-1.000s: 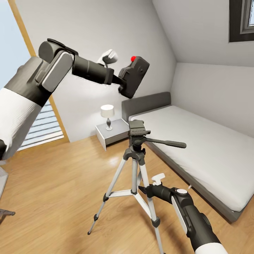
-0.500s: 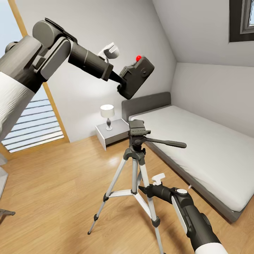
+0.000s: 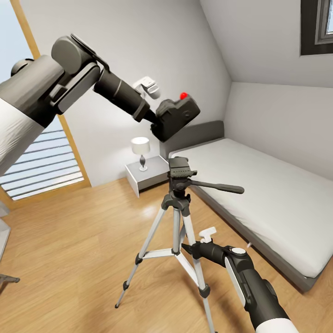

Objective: Attach the digital camera to the camera tripod in the bedroom.

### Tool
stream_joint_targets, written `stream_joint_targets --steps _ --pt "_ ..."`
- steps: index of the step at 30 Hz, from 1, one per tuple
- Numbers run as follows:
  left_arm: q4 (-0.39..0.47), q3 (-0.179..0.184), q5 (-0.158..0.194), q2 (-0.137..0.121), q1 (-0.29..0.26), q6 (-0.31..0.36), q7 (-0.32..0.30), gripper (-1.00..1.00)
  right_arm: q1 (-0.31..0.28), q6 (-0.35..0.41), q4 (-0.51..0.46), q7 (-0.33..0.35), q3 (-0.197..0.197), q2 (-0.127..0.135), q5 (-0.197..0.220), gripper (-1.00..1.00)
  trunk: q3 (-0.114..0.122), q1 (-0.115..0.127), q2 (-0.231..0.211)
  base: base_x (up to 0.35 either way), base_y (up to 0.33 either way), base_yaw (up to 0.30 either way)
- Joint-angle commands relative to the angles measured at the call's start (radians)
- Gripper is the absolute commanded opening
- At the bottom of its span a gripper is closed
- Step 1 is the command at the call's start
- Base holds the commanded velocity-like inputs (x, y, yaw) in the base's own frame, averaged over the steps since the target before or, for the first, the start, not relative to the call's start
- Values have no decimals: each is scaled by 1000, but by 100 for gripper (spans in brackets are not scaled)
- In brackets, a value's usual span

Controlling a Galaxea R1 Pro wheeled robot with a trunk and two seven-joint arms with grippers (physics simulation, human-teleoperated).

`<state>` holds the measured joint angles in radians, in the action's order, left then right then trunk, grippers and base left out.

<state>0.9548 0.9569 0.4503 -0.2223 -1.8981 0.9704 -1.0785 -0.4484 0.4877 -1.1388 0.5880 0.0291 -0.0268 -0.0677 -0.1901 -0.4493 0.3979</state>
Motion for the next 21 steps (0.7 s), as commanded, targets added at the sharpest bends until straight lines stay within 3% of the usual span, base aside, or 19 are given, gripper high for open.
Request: stream_joint_targets --steps 1,7,15,21 --pt "1 3 -17 -3 -2 -11 -1 -100 -1 2 -1 4 -1 -1 -14 -100 -2 -1 2 12 0 0" --pt "-3 -7 -52 8 -1 -36 -1 -100 -1 2 -1 4 -1 0 -14 -100 -2 -1 2 5 0 0" --pt "-3 -18 -52 11 -1 -30 -28 -100 -1 2 -1 3 -1 -2 -13 -100 -2 -1 2 0 0 0" --pt "-8 -7 -60 7 -1 30 -58 -100 -1 2 -1 3 -1 -2 -12 -100 -2 -1 2 0 0 0"
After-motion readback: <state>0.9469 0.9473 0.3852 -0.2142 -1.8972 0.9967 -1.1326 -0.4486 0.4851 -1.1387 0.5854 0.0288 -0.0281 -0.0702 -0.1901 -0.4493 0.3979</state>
